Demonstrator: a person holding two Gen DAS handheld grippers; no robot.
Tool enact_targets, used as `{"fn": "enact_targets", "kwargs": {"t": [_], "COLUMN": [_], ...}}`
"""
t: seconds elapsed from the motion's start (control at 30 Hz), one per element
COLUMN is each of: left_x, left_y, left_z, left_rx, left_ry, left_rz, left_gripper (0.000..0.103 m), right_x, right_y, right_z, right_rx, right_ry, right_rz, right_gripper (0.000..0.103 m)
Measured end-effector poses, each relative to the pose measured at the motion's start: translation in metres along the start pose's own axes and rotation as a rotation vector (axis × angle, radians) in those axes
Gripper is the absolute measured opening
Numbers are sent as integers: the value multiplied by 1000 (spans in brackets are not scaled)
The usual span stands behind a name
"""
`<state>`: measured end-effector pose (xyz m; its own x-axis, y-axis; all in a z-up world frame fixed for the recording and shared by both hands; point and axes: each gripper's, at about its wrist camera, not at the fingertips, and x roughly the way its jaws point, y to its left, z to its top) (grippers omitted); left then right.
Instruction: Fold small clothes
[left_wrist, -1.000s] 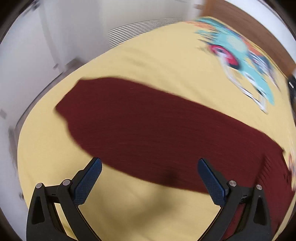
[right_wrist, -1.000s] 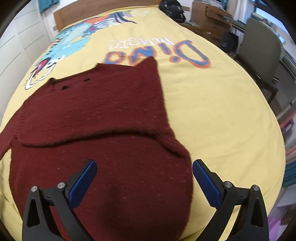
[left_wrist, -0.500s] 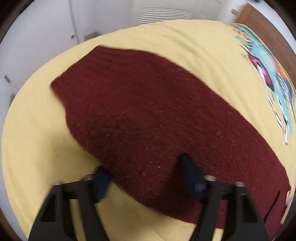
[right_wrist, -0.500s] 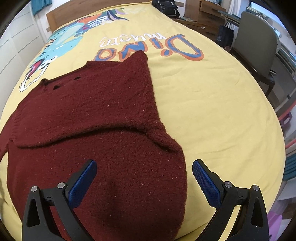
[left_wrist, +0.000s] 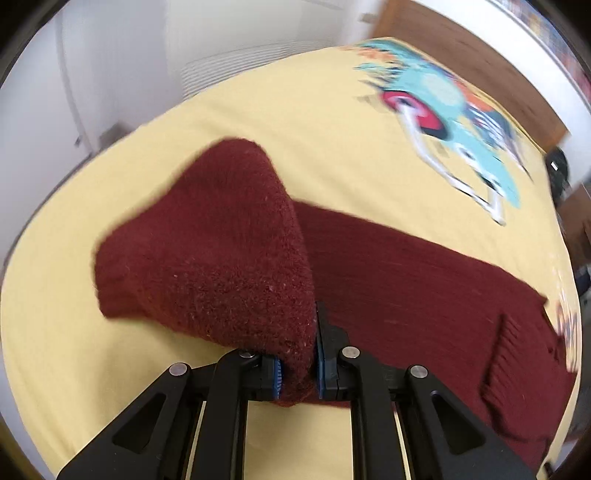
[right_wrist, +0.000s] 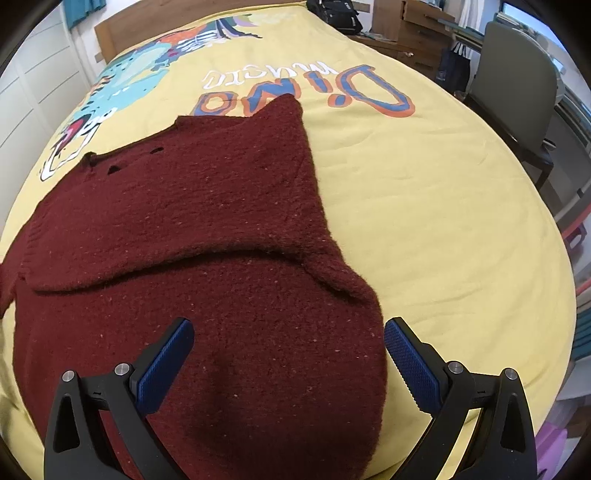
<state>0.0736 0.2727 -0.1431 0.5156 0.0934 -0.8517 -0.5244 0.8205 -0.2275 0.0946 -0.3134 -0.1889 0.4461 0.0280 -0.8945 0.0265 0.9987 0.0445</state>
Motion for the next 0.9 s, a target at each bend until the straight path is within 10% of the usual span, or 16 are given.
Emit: {"fn": "enact_targets", "kwargs": {"t": [0.57, 0.9], "left_x": [-24, 21], "left_y": [-251, -352], "left_z": [-44, -108], "left_rx": [359, 554], "left_ry": [34, 107], "left_rz": [-292, -284], "left_gripper": [10, 10], "right_x": [-21, -22], "right_y": [10, 4], "right_z": [58, 73], "right_rx": [-34, -28], "right_ry": [-63, -45], "right_rz": [51, 7], "right_gripper": [103, 102]}}
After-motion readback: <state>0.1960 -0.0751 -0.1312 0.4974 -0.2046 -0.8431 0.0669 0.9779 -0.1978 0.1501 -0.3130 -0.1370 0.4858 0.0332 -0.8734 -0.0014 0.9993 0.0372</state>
